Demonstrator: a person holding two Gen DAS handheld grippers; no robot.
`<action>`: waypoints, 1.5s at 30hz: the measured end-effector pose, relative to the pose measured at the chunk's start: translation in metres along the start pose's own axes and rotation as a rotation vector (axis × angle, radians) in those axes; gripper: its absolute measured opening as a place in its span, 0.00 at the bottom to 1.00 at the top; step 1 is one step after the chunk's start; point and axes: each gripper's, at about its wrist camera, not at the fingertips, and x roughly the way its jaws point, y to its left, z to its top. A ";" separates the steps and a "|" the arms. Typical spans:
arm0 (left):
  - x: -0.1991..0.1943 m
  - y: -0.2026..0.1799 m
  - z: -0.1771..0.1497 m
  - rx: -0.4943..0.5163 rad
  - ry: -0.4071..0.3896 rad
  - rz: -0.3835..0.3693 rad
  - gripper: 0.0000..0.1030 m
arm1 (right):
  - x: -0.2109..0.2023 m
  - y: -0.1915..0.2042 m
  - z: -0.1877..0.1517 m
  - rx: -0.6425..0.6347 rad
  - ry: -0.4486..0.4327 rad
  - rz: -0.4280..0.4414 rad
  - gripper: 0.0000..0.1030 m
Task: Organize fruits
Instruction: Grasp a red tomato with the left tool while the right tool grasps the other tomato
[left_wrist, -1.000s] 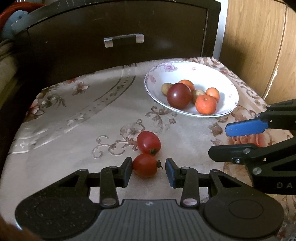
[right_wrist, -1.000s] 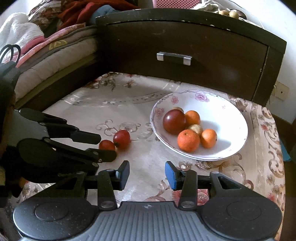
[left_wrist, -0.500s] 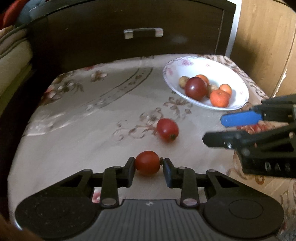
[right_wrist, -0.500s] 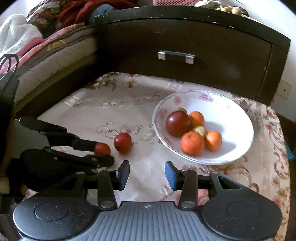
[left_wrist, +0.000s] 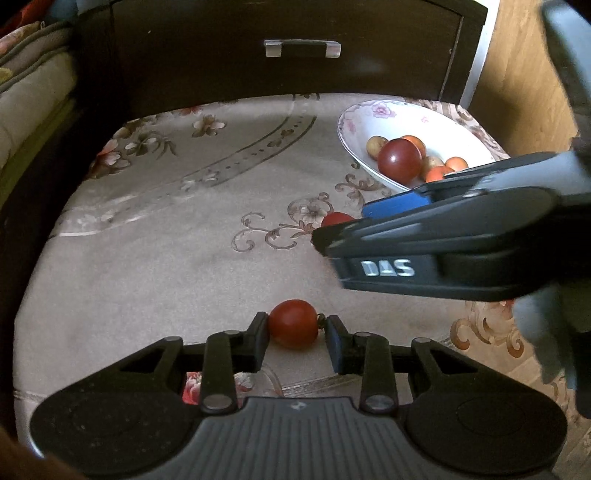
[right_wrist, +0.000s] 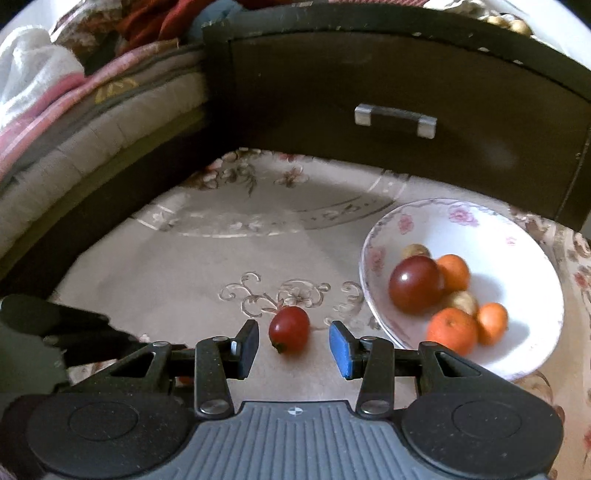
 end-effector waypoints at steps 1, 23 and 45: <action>0.000 0.000 0.000 -0.002 0.002 -0.001 0.40 | 0.004 0.001 0.002 0.003 0.008 0.001 0.35; -0.007 -0.040 -0.011 0.135 0.008 -0.135 0.39 | -0.054 -0.017 -0.053 0.017 0.124 -0.087 0.20; -0.001 -0.053 -0.014 0.209 -0.028 -0.131 0.46 | -0.071 -0.035 -0.091 0.033 0.108 -0.088 0.28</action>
